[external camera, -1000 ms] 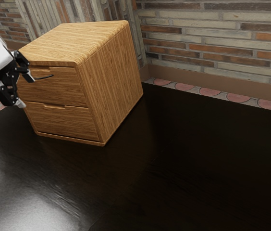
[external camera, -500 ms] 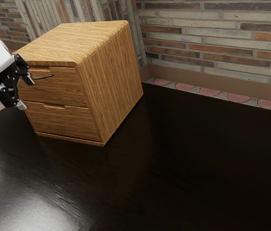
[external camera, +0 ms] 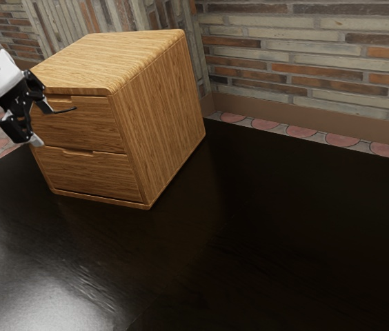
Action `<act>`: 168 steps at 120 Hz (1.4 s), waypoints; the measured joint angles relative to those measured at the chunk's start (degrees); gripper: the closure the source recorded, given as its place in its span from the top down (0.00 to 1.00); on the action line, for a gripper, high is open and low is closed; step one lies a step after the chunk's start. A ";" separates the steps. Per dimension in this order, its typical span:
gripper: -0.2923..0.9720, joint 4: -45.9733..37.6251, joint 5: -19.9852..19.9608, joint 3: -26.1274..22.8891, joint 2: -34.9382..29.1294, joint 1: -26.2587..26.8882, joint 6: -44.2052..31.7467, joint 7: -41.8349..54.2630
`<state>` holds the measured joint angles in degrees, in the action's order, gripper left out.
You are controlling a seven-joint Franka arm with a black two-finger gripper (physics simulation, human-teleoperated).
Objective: Pull the drawer handle with one arm to open the drawer
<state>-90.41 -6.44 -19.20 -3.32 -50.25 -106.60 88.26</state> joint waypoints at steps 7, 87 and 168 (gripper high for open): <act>0.77 0.14 -0.01 -0.14 0.18 -0.08 0.00 -0.10; 0.77 3.18 1.70 0.19 3.63 0.68 -0.24 -1.54; 0.82 6.15 2.65 0.35 7.44 0.30 -0.87 -2.48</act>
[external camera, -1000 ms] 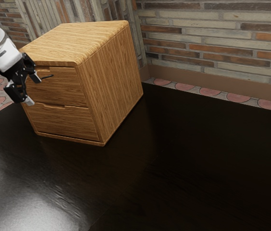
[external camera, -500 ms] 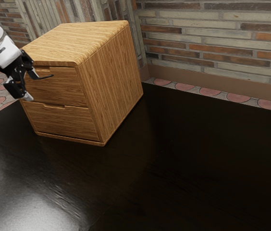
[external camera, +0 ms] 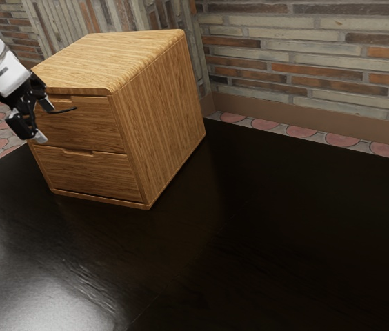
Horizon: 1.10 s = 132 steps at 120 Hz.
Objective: Pull the drawer handle with one arm to open the drawer
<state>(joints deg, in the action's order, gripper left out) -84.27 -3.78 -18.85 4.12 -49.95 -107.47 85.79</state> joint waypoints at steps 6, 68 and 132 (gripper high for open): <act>0.83 0.01 0.11 0.00 0.01 0.10 -0.01 -0.07; 0.77 0.59 5.09 -0.13 0.69 1.49 -1.16 2.08; 0.77 -4.27 4.92 0.03 -2.42 2.15 -2.32 3.55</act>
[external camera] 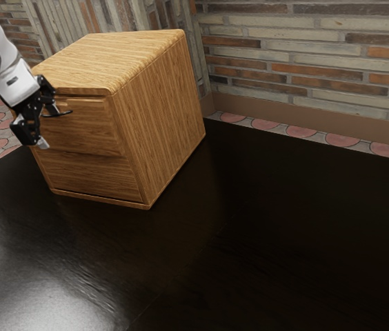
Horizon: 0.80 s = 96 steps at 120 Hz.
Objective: Pull the drawer handle with one arm to open the drawer
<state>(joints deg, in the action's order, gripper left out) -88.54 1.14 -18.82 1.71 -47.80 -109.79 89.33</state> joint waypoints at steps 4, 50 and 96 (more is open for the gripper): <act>0.76 -0.40 -0.04 0.15 -0.42 0.01 -0.01 0.06; 0.78 -7.82 -0.86 5.13 -6.30 3.20 -0.14 0.52; 0.57 -11.91 -1.05 19.66 -11.23 15.62 -0.58 0.93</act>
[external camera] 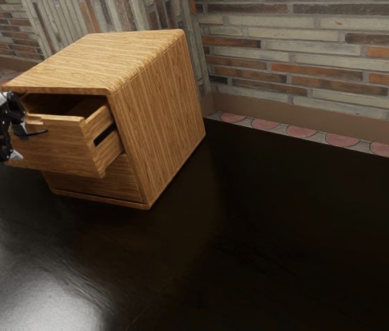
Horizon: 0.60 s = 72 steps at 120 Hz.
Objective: Pull the drawer handle with one arm to open the drawer
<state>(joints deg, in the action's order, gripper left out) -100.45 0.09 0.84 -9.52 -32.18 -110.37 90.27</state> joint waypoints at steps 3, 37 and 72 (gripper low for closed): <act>0.60 -0.12 0.00 0.05 -0.11 0.08 0.05 0.02; 0.73 -3.12 -0.01 0.04 -4.12 -0.36 0.38 0.06; 0.75 -8.29 -0.25 0.11 -7.25 -0.46 0.01 -0.24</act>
<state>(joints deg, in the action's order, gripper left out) -108.74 -0.16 0.95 -16.77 -32.64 -110.35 90.02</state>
